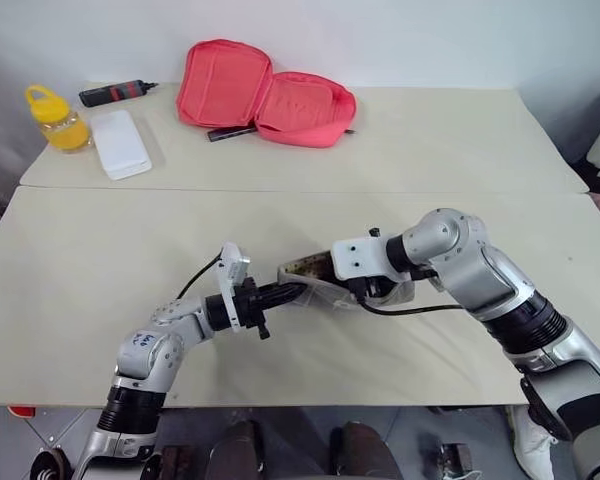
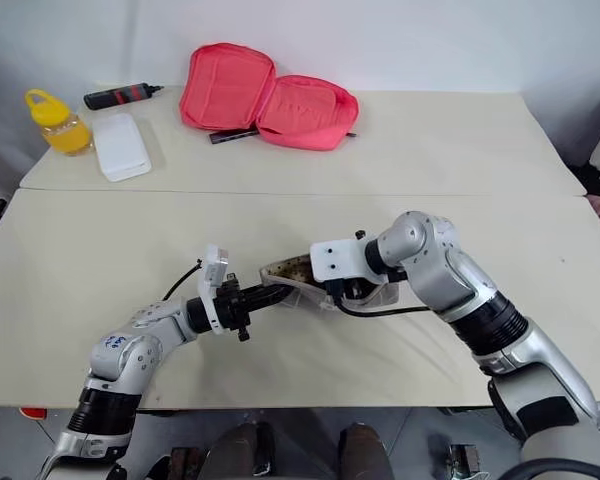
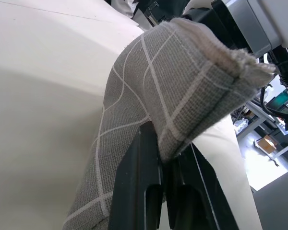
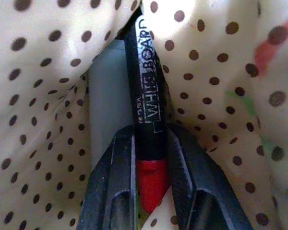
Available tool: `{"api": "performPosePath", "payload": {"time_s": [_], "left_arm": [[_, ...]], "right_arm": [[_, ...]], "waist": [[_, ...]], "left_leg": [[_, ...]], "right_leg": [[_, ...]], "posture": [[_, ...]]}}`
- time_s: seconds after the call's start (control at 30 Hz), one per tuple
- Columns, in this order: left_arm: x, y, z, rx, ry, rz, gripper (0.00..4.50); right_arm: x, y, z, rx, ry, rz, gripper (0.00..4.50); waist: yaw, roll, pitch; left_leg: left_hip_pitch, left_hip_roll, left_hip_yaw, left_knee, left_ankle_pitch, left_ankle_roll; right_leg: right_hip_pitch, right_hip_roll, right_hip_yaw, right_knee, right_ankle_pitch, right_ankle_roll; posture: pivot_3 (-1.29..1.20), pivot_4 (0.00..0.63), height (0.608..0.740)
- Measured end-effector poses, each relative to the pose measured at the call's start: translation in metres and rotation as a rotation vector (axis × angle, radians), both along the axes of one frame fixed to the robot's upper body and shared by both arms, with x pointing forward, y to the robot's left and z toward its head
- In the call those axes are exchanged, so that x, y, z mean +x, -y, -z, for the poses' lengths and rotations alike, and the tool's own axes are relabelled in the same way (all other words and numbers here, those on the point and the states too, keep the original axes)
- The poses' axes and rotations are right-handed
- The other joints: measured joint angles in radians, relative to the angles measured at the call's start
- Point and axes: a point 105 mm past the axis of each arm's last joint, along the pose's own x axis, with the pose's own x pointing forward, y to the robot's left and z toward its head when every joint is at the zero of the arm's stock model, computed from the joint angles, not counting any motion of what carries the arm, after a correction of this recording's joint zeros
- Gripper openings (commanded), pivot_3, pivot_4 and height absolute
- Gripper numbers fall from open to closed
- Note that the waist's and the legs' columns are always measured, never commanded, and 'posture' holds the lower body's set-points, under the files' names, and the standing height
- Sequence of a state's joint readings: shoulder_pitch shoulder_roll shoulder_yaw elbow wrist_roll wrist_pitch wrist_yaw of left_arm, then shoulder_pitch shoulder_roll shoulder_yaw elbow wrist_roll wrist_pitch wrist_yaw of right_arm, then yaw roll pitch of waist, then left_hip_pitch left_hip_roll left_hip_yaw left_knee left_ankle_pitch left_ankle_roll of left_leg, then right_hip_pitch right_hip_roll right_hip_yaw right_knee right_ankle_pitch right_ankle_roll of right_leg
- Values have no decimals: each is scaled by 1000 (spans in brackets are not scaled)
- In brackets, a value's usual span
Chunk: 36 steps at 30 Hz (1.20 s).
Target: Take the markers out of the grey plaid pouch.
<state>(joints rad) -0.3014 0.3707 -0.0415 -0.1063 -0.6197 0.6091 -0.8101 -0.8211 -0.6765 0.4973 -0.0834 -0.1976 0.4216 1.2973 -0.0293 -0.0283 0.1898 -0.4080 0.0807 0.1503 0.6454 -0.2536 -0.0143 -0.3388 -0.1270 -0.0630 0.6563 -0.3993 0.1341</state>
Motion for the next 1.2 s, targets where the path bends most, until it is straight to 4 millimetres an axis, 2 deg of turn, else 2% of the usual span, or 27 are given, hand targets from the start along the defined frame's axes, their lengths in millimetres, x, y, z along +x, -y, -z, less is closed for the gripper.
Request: {"api": "performPosePath", "payload": {"time_s": [0.17, 0.37, 0.67, 1.0, 1.2], "left_arm": [[-1, 5, -5, 13, 53, 17, 0], [0, 11, -19, 36, 143, 40, 0], [1, 10, -24, 58, 182, 41, 0], [8, 12, -20, 28, 149, -33, 0], [2, 13, -15, 18, 112, -24, 0]], "right_arm": [[-12, 9, -11, 49, -73, 11, 569], [-16, 20, -27, 101, -91, 29, 569], [-17, 23, -29, 121, -99, 45, 569], [-10, 18, -7, 99, -40, 71, 569], [-8, 26, -3, 19, 19, 58, 569]], "waist": [[2, 0, 0], [2, 0, 0], [2, 0, 0], [-2, 0, 0], [2, 0, 0]], "left_leg": [[-5, 0, 0, 0, -1, 1], [-8, -1, -1, 1, -1, 1], [-11, -1, -1, 1, -1, 1], [-13, 0, -1, 3, -1, 1], [-12, -1, -2, 5, -1, 2]], "right_leg": [[-3, -1, -1, -2, 0, 0], [-5, -1, -2, -3, 0, 0], [-8, -1, -2, -3, 0, 0], [-10, 0, -2, -1, 0, 0], [-9, 0, -2, -1, 0, 1]], "posture": [[0, 150, 740], [0, 150, 740], [0, 150, 740], [0, 150, 740], [0, 150, 740]]}}
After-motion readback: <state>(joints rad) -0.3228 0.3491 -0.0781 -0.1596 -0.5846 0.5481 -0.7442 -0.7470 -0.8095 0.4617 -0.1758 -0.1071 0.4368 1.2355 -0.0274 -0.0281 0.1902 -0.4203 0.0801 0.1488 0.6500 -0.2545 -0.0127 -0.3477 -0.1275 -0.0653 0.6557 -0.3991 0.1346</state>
